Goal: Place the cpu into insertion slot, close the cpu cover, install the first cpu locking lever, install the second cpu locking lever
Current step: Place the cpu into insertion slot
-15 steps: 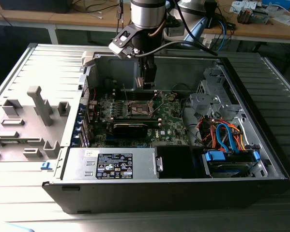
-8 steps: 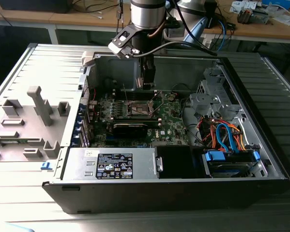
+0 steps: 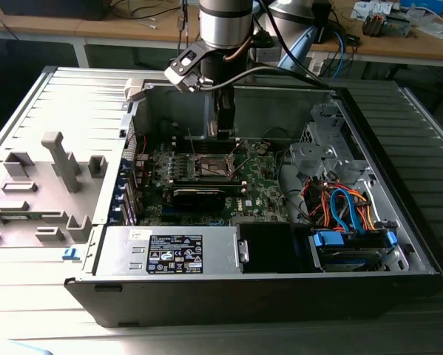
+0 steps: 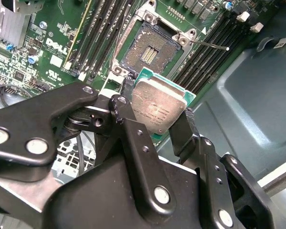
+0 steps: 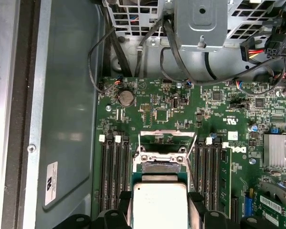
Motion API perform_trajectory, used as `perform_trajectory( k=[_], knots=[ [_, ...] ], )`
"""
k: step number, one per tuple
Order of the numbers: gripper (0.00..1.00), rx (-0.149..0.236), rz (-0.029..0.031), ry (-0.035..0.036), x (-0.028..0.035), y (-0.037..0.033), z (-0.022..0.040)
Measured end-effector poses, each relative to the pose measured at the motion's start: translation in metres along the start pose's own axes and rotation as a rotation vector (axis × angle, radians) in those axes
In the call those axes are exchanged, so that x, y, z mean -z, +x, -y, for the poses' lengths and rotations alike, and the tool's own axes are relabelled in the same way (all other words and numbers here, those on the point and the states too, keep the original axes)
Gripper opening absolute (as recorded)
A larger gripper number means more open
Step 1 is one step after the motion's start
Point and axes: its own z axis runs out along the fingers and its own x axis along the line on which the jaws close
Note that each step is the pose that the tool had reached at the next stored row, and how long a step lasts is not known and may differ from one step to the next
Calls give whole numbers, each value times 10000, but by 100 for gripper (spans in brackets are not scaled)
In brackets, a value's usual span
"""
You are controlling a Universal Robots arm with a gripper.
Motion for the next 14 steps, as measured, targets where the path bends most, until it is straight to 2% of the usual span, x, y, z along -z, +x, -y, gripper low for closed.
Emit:
perform_trajectory(
  k=[9,14],
  knots=[
    [55,0,0,0,-14,0,1],
    [55,1,25,1,-24,0,1]
  ],
)
